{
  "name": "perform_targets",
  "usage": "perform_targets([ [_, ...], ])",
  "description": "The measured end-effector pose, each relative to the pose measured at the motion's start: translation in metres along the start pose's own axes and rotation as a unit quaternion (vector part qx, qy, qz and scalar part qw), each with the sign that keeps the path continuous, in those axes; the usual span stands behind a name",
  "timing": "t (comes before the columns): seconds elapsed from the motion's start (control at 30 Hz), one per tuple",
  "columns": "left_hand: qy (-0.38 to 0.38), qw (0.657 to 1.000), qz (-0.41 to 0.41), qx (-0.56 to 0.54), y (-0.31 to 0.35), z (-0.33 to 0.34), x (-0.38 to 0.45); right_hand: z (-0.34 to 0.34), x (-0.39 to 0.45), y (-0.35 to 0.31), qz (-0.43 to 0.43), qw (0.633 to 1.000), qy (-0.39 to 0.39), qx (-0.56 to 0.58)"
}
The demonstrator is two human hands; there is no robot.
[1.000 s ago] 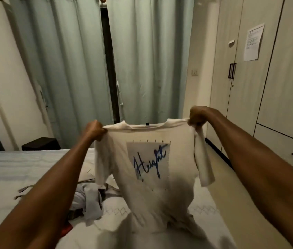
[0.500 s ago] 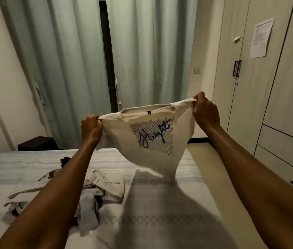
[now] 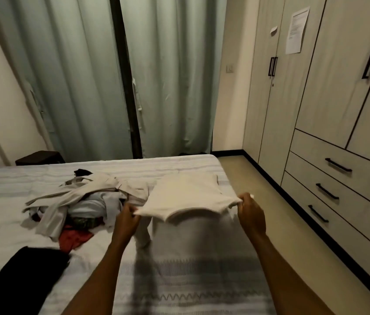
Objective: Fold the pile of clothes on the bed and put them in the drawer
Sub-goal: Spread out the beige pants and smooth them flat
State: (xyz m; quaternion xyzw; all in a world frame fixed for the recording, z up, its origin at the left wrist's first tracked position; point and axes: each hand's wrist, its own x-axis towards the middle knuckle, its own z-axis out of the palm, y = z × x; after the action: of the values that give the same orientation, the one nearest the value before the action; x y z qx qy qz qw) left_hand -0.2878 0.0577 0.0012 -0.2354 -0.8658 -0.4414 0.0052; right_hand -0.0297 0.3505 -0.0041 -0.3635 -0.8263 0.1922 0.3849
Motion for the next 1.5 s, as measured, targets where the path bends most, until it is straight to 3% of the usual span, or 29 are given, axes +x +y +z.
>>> perform_targets([
  [0.13,-0.092,0.994,-0.029,0.042,-0.053,0.021,-0.09,0.001,-0.104,0.051,0.055,0.997,-0.043,-0.016],
  [0.33,-0.149,0.983,-0.001,0.112,-0.106,0.032,-0.177,-0.003,-0.2,0.103,0.095,0.986,-0.106,-0.082],
  [0.47,-0.146,0.974,0.021,0.171,-0.133,0.043,-0.22,0.0,-0.258,0.121,0.161,0.981,-0.103,-0.046],
  [0.57,-0.129,0.975,-0.008,0.183,-0.132,0.044,-0.243,0.001,-0.287,0.115,0.208,0.973,-0.088,-0.051],
  [0.77,-0.136,0.961,-0.042,0.237,-0.149,0.048,-0.268,-0.01,-0.329,0.117,0.174,0.974,-0.086,-0.117],
  [0.87,-0.143,0.921,-0.038,0.36,-0.149,0.052,-0.266,-0.008,-0.333,0.116,0.142,0.972,-0.07,-0.175],
  [0.97,-0.111,0.915,0.028,0.387,-0.136,0.055,-0.272,-0.008,-0.33,0.101,0.057,0.975,-0.066,-0.202],
  [1.03,-0.098,0.913,0.093,0.385,-0.131,0.056,-0.275,-0.005,-0.325,0.084,-0.023,0.982,-0.071,-0.172],
  [1.1,-0.087,0.923,0.102,0.361,-0.127,0.053,-0.272,0.003,-0.317,0.063,-0.082,0.984,-0.086,-0.134],
  [1.23,-0.059,0.949,0.054,0.306,-0.127,0.048,-0.24,0.033,-0.299,0.014,-0.086,0.979,-0.171,-0.065],
  [1.37,-0.06,0.968,0.026,0.241,-0.139,0.029,-0.194,0.075,-0.29,-0.038,-0.127,0.952,-0.277,-0.039],
  [1.5,-0.16,0.968,-0.057,0.184,-0.156,0.005,-0.145,0.12,-0.295,-0.086,-0.156,0.926,-0.343,0.013],
])
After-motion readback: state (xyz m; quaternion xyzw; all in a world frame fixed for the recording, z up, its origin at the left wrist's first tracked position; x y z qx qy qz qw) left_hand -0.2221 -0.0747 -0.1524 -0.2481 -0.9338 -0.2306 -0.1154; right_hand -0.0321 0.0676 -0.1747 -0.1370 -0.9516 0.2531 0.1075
